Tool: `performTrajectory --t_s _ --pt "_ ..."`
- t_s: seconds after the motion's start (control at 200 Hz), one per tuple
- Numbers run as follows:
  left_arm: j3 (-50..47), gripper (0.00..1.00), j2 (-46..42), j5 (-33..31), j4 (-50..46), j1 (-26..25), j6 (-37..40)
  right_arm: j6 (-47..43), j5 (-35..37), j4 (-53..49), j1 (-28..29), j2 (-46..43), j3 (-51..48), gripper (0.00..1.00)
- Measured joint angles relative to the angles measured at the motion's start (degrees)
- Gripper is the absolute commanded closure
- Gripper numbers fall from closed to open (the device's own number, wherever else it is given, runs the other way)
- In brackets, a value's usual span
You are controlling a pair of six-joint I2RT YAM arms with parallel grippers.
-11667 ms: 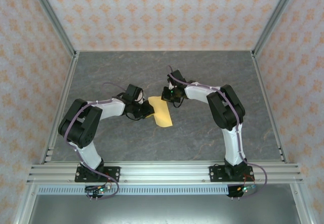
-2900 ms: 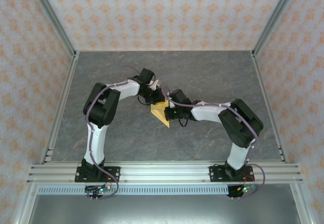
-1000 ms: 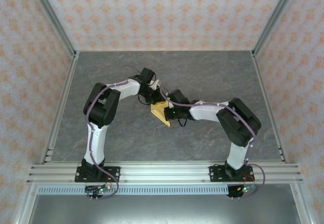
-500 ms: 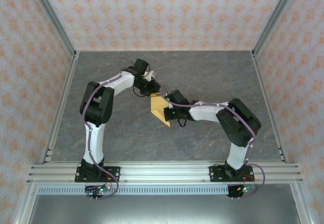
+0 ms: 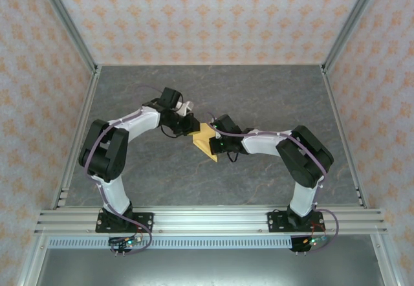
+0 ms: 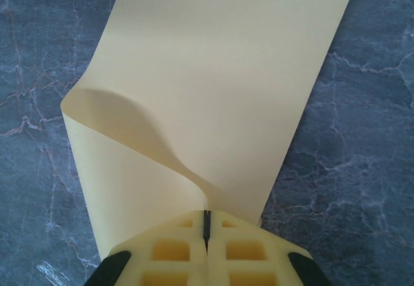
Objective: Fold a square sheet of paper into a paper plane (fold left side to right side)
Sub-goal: Third fold the triangle at the center of the table.
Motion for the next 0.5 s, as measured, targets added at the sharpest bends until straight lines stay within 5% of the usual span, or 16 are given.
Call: performTrajectory --t_s 0.5 --pt "-2.95 0.89 4.98 0.13 4.72 -2.51 -1.44 -0.42 0.04 -0.02 0.04 0.0 0.0 1.0"
